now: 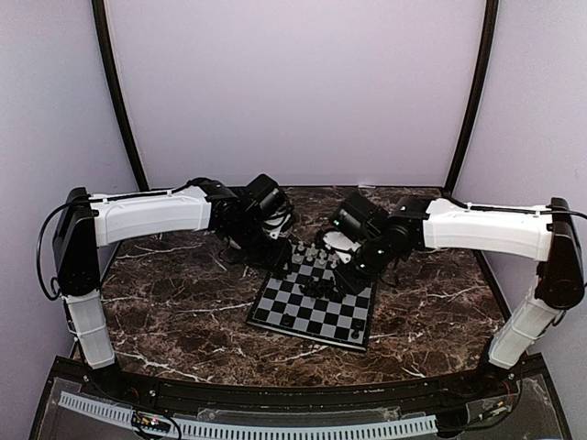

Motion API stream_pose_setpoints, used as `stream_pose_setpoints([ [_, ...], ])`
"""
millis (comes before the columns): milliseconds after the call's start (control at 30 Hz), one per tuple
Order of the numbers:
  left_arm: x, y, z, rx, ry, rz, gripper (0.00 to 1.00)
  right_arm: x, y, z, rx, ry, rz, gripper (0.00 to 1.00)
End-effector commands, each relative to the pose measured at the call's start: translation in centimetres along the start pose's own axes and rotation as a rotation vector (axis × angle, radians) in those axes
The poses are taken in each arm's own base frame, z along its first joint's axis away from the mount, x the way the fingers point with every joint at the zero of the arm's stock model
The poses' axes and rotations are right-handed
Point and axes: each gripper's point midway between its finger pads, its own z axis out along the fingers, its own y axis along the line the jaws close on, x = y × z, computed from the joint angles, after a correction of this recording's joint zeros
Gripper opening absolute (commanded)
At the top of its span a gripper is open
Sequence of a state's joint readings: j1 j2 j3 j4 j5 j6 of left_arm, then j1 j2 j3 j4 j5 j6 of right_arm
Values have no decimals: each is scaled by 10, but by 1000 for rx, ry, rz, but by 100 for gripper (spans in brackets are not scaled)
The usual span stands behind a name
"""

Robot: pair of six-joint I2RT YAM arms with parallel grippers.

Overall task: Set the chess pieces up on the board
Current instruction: Pick up the pawn from the chessboard.

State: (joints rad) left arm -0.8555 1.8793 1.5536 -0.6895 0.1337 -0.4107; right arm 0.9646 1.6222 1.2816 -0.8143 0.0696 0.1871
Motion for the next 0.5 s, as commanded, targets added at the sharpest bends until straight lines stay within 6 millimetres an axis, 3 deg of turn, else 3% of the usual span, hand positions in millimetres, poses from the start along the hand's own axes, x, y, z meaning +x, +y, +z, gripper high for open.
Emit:
stream_pose_setpoints([
  [0,-3,-1,-6,-10,-5,17,43,-10,-33,6,14,0,86,23],
  [200,-6,0,-7,-17,-11,27,43,-23,-56,28,1,-10,172,19],
  [467,-9,2,-8,-30,-14,37,43,-50,-47,48,-74,-21,169,22],
])
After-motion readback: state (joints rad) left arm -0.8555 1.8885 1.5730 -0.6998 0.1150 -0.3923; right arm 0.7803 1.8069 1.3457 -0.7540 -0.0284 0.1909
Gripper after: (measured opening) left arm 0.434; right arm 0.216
